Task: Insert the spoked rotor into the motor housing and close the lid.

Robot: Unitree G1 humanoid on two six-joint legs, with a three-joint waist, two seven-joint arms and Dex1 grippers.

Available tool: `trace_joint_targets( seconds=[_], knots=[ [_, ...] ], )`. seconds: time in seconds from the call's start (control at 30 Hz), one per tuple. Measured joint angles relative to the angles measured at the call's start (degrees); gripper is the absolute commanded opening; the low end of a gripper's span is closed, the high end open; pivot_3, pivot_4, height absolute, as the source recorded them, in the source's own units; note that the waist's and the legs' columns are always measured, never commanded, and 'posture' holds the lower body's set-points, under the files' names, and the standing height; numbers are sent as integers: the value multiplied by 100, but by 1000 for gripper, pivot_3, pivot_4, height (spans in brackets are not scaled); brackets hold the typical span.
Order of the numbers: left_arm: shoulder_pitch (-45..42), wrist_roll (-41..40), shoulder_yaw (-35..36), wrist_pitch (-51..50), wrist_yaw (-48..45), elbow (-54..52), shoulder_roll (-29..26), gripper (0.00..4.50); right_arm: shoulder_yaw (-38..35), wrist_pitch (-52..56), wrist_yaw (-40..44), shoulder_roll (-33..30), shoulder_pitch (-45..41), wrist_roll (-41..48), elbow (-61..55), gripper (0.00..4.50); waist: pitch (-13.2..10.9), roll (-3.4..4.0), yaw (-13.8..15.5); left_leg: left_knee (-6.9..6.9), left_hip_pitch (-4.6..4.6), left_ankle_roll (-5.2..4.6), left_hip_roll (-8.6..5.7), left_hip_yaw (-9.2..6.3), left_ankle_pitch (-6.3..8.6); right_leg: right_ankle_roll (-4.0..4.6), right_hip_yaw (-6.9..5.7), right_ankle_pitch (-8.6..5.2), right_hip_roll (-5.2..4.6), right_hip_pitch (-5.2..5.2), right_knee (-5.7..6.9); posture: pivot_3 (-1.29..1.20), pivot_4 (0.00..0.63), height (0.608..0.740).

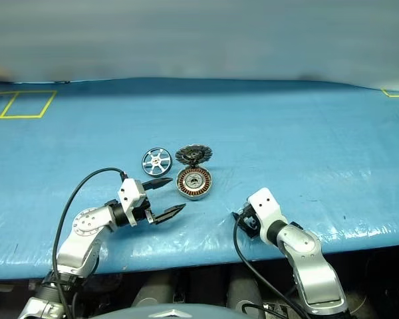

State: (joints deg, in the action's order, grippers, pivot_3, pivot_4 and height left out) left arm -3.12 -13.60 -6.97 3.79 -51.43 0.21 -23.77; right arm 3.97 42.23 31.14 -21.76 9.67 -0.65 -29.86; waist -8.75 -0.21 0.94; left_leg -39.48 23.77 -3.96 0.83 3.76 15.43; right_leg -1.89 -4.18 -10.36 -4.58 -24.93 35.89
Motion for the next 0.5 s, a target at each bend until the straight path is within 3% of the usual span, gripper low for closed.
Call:
trace_joint_targets(
  seconds=[0.43,0.5],
  knots=[
    [-6,2,-32,57,11,90,0,4500,-2,181,-251,-286,42,242,-83,2929,3,-4,26,0,-2,-4,-1,-5,2,-1,-5,-1,-4,9,-6,0,150,740],
    [-15,2,-32,60,11,93,0,4500,-2,206,-269,-315,42,286,-76,2578,4,-6,32,-1,-6,-5,-1,-7,3,-1,-7,-1,-4,14,-8,0,150,740]
  ],
)
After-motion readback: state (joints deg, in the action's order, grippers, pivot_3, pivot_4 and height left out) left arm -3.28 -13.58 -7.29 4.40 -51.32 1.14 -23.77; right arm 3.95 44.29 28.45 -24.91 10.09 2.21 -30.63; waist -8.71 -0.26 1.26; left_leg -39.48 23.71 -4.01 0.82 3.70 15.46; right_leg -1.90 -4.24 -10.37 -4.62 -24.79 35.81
